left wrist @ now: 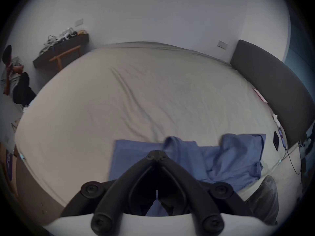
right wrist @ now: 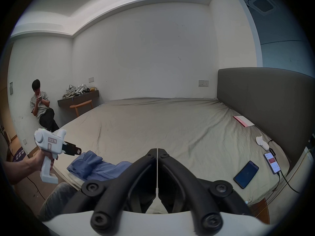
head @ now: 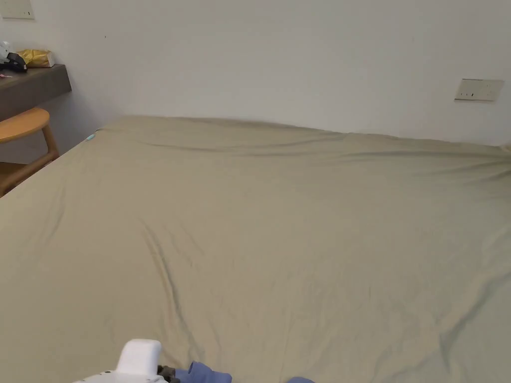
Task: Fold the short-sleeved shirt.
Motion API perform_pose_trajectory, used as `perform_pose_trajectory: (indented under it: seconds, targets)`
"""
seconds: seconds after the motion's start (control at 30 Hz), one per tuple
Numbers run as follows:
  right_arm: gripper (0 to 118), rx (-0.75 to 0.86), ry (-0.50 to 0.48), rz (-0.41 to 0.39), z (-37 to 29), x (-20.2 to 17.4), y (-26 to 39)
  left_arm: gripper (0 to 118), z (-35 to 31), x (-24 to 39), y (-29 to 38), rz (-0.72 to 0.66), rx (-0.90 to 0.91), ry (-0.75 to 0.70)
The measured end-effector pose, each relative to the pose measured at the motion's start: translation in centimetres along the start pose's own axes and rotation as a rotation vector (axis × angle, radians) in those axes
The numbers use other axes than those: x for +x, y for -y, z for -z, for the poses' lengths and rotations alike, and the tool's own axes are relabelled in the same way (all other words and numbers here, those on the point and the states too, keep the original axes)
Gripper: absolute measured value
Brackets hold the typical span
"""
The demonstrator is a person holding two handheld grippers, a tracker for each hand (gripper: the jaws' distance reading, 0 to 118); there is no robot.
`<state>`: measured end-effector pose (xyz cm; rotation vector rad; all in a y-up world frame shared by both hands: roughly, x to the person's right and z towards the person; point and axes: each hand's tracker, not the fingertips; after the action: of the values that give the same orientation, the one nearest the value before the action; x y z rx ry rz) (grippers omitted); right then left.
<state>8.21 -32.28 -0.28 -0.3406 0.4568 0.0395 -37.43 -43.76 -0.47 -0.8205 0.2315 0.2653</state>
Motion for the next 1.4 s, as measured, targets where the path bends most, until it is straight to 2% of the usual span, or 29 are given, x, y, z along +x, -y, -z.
perform_pose_trajectory:
  seconds: [0.17,0.23,0.3,0.37,0.57,0.7,0.77,0.83,0.93,1.0,1.1,1.2,1.27,1.4]
  targets:
    - [2,-0.017,0.022,0.022,0.0,1.0,0.5,0,1.4,4.6,2.7,0.059,0.007,0.051]
    - [2,-0.028,0.027,0.05,0.1,1.4,0.7,0,1.6,7.1,3.5,0.144,0.015,-0.002]
    - [2,-0.028,0.02,0.085,0.0,1.8,1.0,0,2.0,9.1,3.9,0.143,-0.01,0.104]
    - [2,-0.035,0.024,0.1,-0.1,2.0,1.0,0,2.5,11.1,4.2,0.125,-0.022,0.139]
    - [2,-0.038,0.053,0.046,-0.6,1.8,1.1,0,2.9,14.5,4.5,0.16,-0.006,0.174]
    - [2,-0.04,0.063,0.018,-0.7,1.7,1.0,0,-2.2,12.7,2.6,0.099,0.163,0.197]
    - [2,-0.041,0.063,0.018,-0.6,1.8,0.9,0,-4.2,9.8,1.4,0.007,0.254,0.112]
    - [2,-0.041,0.06,0.023,-0.5,1.8,0.9,0,-3.8,5.9,0.5,-0.061,0.241,0.034]
    - [2,-0.041,0.045,0.025,-0.3,1.7,0.9,0,-0.8,0.8,0.4,-0.044,0.12,-0.072]
    - [2,-0.038,0.036,0.017,-0.3,1.4,0.8,0,1.1,-1.5,1.0,-0.05,0.052,-0.01]
    - [2,-0.036,0.033,0.015,-0.4,1.3,0.8,0,2.5,-1.3,2.5,-0.045,-0.01,0.022]
    - [2,-0.041,0.039,0.026,-0.4,1.3,1.0,0,2.0,1.3,3.9,-0.049,0.028,0.178]
    - [2,-0.045,0.042,0.038,-0.4,1.5,1.1,0,2.5,3.2,4.2,-0.022,0.021,0.214]
    - [2,-0.043,0.042,0.041,-0.8,1.5,0.8,0,3.6,6.5,4.6,-0.106,0.018,0.362]
